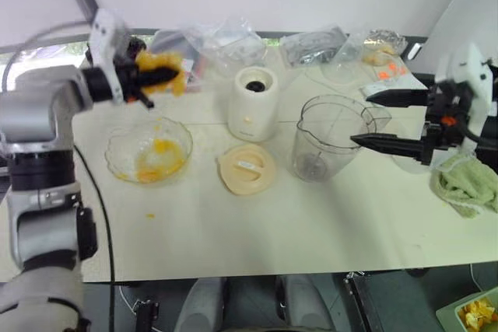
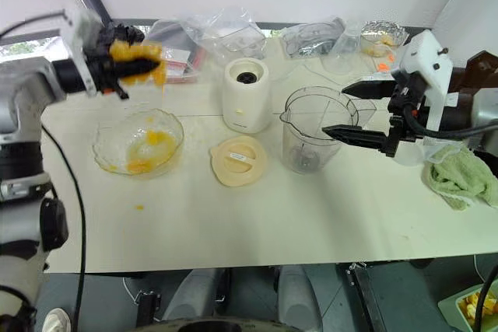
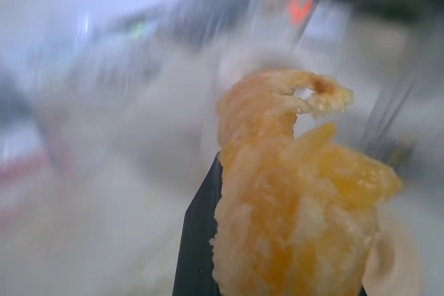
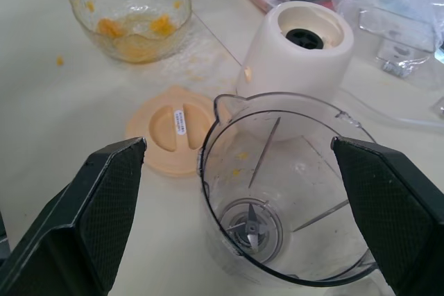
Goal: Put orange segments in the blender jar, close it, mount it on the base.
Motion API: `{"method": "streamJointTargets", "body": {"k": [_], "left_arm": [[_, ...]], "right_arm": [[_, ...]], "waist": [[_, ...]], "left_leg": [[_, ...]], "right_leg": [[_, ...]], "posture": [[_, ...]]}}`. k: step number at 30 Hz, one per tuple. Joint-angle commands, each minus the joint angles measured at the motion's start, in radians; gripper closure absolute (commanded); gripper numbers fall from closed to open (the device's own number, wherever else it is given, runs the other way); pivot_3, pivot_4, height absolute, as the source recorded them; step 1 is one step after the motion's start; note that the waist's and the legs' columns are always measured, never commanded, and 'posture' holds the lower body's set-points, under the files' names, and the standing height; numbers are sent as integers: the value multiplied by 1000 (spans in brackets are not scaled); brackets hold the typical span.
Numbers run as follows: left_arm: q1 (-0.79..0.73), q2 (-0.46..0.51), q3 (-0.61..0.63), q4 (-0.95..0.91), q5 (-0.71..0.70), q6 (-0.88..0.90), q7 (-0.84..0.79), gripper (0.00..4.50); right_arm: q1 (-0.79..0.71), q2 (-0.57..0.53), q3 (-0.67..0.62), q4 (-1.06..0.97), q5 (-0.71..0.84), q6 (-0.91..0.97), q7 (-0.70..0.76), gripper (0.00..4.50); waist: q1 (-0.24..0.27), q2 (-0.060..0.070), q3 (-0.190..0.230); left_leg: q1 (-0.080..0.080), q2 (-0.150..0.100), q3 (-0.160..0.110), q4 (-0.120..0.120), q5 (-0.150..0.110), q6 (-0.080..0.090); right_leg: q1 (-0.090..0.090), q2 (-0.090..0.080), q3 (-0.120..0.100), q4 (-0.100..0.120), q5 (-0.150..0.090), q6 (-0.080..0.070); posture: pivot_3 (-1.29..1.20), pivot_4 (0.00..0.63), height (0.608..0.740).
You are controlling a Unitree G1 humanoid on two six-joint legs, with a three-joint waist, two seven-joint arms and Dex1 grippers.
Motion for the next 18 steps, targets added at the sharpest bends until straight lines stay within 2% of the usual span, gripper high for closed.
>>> {"method": "streamJointTargets", "body": {"k": [1,5,11,16,18], "left_arm": [[-189,-85,-38,104,-53,-99,-13,4389],[-329,-184,-104,277,-44,-218,-72,4389],[-557,-463,-176,653,-26,-481,-198,4389],[-591,-617,-224,901,51,-676,-240,4389],[-583,-652,-251,963,98,-733,-230,4389]], "right_arm": [[67,25,-141,-96,40,34,-57,0],[147,57,-235,-175,67,68,-122,0],[325,131,-491,-341,121,156,-225,0],[480,211,-707,-486,215,220,-315,0],[535,236,-778,-526,265,224,-355,0]], "waist": [[10,-1,0],[17,-1,0],[33,-3,2],[19,-2,1],[16,-2,1]], "left_leg": [[0,0,-1,0,0,0],[0,-2,0,0,0,0],[-1,-3,-1,0,0,0],[-1,-2,2,0,-3,4],[-1,-2,2,-1,-3,5]], "right_leg": [[0,0,-1,0,0,0],[1,0,0,0,0,0],[1,1,-1,-1,-1,1],[1,0,1,-6,-1,1],[1,2,0,-5,-1,1]], "posture": [[0,150,740],[0,150,740],[0,150,740],[0,150,740],[0,150,740]]}}
